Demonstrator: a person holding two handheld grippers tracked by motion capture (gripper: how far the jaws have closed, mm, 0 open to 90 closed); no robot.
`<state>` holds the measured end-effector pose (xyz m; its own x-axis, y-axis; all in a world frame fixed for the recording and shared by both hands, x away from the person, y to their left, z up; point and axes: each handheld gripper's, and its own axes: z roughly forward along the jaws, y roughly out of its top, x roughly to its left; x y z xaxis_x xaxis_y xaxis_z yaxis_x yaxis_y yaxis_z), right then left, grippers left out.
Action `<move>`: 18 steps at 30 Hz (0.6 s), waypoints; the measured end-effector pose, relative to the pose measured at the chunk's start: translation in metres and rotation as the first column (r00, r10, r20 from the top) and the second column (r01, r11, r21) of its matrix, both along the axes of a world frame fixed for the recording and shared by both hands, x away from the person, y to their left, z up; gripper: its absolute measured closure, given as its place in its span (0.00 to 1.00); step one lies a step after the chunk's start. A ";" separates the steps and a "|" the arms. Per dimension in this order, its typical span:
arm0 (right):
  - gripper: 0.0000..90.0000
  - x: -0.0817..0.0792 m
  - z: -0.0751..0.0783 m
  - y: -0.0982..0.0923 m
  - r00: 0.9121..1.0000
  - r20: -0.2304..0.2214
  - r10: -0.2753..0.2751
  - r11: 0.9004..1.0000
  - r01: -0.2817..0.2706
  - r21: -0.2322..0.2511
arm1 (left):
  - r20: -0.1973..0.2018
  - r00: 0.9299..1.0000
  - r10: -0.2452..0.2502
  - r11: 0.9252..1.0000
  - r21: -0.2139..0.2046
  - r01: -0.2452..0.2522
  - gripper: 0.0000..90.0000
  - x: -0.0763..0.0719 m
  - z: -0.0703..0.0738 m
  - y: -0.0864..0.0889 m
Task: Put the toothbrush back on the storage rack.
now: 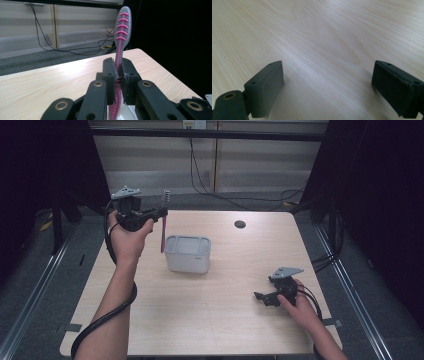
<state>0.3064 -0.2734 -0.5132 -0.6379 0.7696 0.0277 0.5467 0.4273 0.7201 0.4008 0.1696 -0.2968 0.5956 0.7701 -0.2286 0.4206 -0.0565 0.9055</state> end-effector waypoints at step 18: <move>0.11 0.000 0.000 0.000 1.000 0.000 0.000 1.000 0.000 0.001 | 0.006 1.000 0.006 1.000 0.007 -0.006 0.92 0.010 -0.001 -0.007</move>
<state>0.3064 -0.2734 -0.5132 -0.6380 0.7695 0.0281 0.5467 0.4269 0.7203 0.4106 0.1625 -0.2979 0.5924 0.7753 -0.2192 0.4154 -0.0607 0.9076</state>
